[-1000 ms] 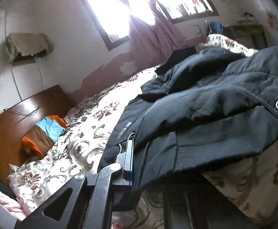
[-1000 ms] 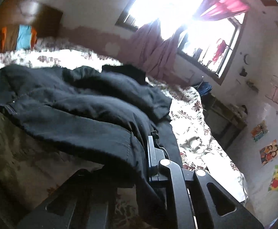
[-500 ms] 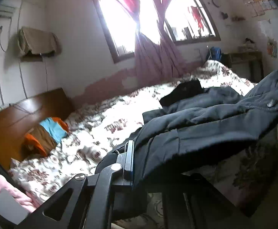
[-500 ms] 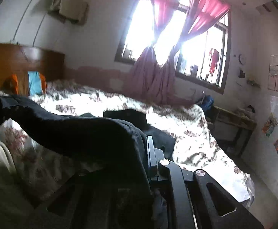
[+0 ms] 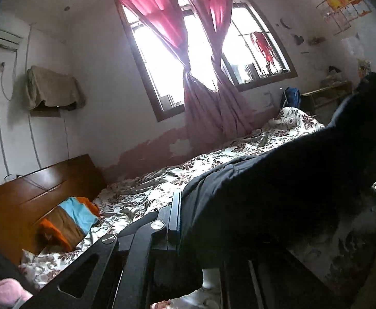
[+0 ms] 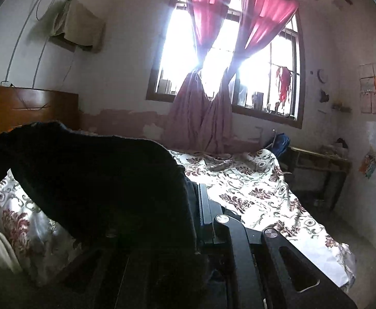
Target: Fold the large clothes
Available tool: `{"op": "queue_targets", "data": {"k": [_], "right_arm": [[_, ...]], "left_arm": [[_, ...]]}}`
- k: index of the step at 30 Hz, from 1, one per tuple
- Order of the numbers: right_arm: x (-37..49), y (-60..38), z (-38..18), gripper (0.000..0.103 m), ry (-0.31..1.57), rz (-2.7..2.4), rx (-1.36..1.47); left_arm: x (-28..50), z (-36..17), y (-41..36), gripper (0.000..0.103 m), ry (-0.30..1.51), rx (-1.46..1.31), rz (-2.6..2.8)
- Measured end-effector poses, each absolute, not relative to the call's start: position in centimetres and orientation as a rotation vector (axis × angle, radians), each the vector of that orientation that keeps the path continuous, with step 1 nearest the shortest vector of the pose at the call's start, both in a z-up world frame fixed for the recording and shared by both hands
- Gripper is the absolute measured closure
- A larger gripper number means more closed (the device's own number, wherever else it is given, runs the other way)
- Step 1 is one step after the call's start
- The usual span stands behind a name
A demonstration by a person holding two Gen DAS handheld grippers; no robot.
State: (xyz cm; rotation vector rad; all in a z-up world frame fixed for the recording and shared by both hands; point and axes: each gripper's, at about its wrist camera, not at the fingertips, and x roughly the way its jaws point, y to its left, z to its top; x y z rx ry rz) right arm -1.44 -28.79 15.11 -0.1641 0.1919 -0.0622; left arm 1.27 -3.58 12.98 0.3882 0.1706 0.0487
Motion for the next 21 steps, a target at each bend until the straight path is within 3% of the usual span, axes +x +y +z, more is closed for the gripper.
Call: {"op": "queue_targets", "data": {"k": [9, 21], "right_arm": [[7.9, -29.4, 15.5, 0.096, 0.191, -0.06, -0.201], [27.6, -30.5, 13.5, 0.096, 0.311, -0.071, -0.256]], "left_arm": [[8.3, 14.3, -5.1, 0.096, 0.205, 0.438, 0.055], [25.8, 13.6, -5.6, 0.096, 0.389, 0.381, 0.002]]}}
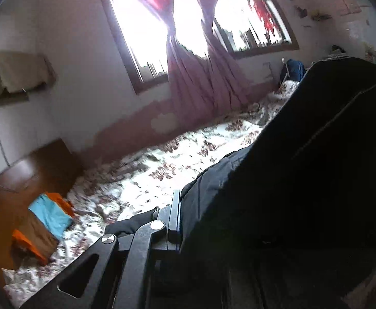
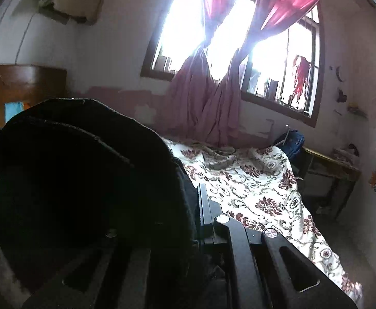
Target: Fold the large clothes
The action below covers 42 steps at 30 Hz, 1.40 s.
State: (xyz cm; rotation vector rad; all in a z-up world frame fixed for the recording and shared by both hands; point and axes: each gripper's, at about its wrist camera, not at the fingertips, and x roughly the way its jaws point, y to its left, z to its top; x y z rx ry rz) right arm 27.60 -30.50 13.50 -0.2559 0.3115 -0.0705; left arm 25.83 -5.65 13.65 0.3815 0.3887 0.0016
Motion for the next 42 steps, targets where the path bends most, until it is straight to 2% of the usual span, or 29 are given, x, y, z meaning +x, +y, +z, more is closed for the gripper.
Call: {"op": "queue_targets", "data": {"k": [6, 11, 17, 22, 25, 27, 28, 30, 32, 34, 37, 38, 39, 42], "right_arm": [[35.6, -30.1, 10.5, 0.096, 0.402, -0.092, -0.284], [40.3, -30.1, 8.1, 0.096, 0.485, -0.086, -0.272], [43.1, -31.0, 5.8, 0.094, 0.567, -0.064, -0.18], [42.6, -31.4, 5.3, 0.086, 0.556, -0.047, -0.148], [42.4, -31.5, 5.2, 0.075, 0.544, -0.058, -0.133], [41.1, -32.4, 5.2, 0.061, 0.52, -0.059, -0.111], [40.5, -32.8, 5.3, 0.056, 0.506, -0.052, -0.096], [39.1, -33.5, 5.9, 0.041, 0.449, -0.047, -0.066], [37.3, -34.0, 6.6, 0.037, 0.394, -0.057, -0.051], [36.2, -34.5, 7.1, 0.033, 0.37, -0.061, -0.033], [34.6, -34.8, 7.3, 0.031, 0.368, -0.04, -0.028], [34.3, -34.8, 7.3, 0.031, 0.375, -0.032, -0.03], [33.7, -34.6, 7.2, 0.03, 0.39, -0.01, -0.03], [31.9, -34.0, 6.6, 0.029, 0.428, 0.054, -0.04]], "left_arm": [[34.6, 10.7, -5.9, 0.096, 0.532, 0.353, -0.043], [40.5, 7.1, -4.8, 0.096, 0.68, 0.191, -0.117], [43.4, 4.0, -4.9, 0.095, 0.752, 0.15, -0.135], [44.8, 3.6, -4.4, 0.094, 0.778, 0.119, -0.172], [44.7, 4.5, -4.6, 0.092, 0.754, 0.122, -0.193], [45.0, 4.4, -4.4, 0.082, 0.78, 0.118, -0.169], [45.3, 4.4, -4.0, 0.08, 0.786, 0.112, -0.146], [45.0, 4.7, -3.6, 0.079, 0.788, 0.083, -0.133], [44.9, 5.1, -3.3, 0.078, 0.79, 0.056, -0.131], [44.6, 5.6, -3.2, 0.073, 0.784, 0.058, -0.118], [43.9, 6.5, -3.1, 0.048, 0.743, 0.076, -0.088], [43.5, 7.1, -3.0, 0.025, 0.714, 0.064, -0.091], [43.0, 7.8, -2.8, 0.011, 0.674, 0.043, -0.093], [41.5, 9.9, -2.5, 0.008, 0.588, -0.027, -0.125]]}}
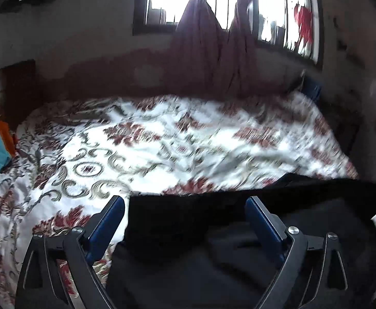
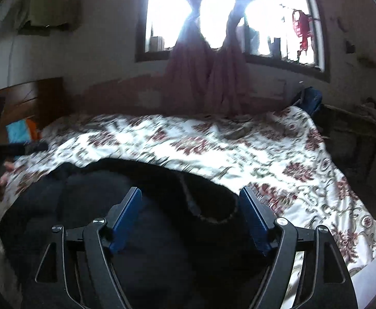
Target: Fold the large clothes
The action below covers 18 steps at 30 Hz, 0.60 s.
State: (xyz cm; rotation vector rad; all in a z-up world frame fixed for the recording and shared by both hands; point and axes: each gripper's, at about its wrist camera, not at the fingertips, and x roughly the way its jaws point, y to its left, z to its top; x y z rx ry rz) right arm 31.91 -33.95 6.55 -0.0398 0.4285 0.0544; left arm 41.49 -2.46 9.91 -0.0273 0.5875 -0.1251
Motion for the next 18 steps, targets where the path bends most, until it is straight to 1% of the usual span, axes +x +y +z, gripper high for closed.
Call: {"op": "queue_targets", "data": {"k": [4, 6, 9, 11, 14, 17, 18], "right_arm": [[28.7, -33.3, 5.1, 0.027, 0.491, 0.137, -0.05], [27.0, -33.0, 4.1, 0.027, 0.515, 0.161, -0.056], [25.6, -32.6, 2.7, 0.027, 0.558, 0.184, -0.074], [25.9, -32.2, 1.2, 0.027, 0.596, 0.183, -0.1], [27.3, -32.7, 0.5, 0.027, 0.607, 0.182, -0.063], [29.2, -32.9, 0.3, 0.023, 0.596, 0.154, -0.044], [30.0, -33.0, 0.1, 0.022, 0.594, 0.14, -0.035]], "left_arm": [[38.9, 10.4, -3.4, 0.008, 0.587, -0.012, -0.178], [36.7, 9.8, -4.0, 0.007, 0.577, 0.013, -0.217], [33.0, 7.5, -4.7, 0.007, 0.61, 0.033, -0.286], [31.2, 6.2, -5.1, 0.007, 0.633, 0.037, -0.32], [29.5, 4.3, -6.2, 0.007, 0.669, 0.089, -0.348], [29.7, 2.9, -7.1, 0.007, 0.681, 0.131, -0.341], [30.1, 2.7, -7.3, 0.004, 0.68, 0.125, -0.337]]}}
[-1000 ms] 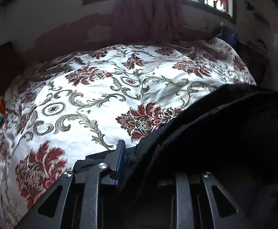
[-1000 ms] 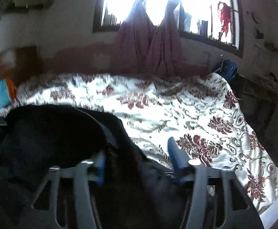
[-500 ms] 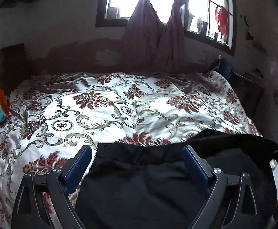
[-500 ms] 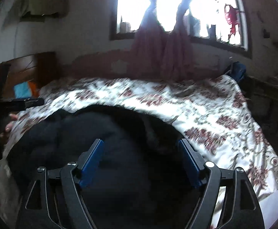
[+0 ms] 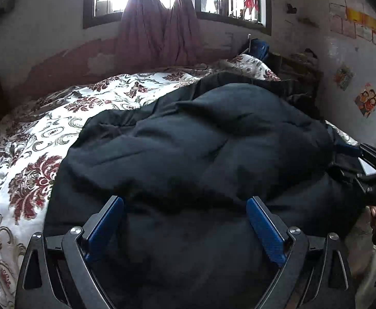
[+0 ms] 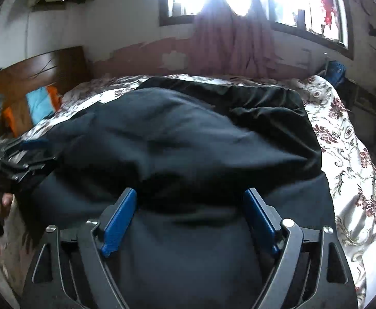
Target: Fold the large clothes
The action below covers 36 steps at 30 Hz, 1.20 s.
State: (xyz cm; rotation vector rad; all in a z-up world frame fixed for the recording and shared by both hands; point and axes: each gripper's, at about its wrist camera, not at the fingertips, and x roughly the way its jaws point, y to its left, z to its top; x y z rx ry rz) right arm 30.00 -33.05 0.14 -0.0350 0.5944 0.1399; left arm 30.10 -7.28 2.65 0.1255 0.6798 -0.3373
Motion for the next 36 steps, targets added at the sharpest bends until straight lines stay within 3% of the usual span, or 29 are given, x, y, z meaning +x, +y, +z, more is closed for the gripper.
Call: {"op": "queue_targets", "data": {"k": [6, 18, 36], "right_arm": [[35.8, -33.9, 0.3, 0.022, 0.637, 0.033, -0.038], [43.6, -40.6, -2.4, 0.02, 0.739, -0.034, 0.325], [43.5, -40.8, -4.9, 0.018, 0.704, -0.016, 0.361]], "left_arm": [[34.8, 2.1, -7.8, 0.0, 0.667, 0.068, -0.248], [44.3, 0.7, -6.7, 0.0, 0.771, -0.116, -0.205], [44.4, -1.5, -7.2, 0.0, 0.785, -0.132, -0.257]]}}
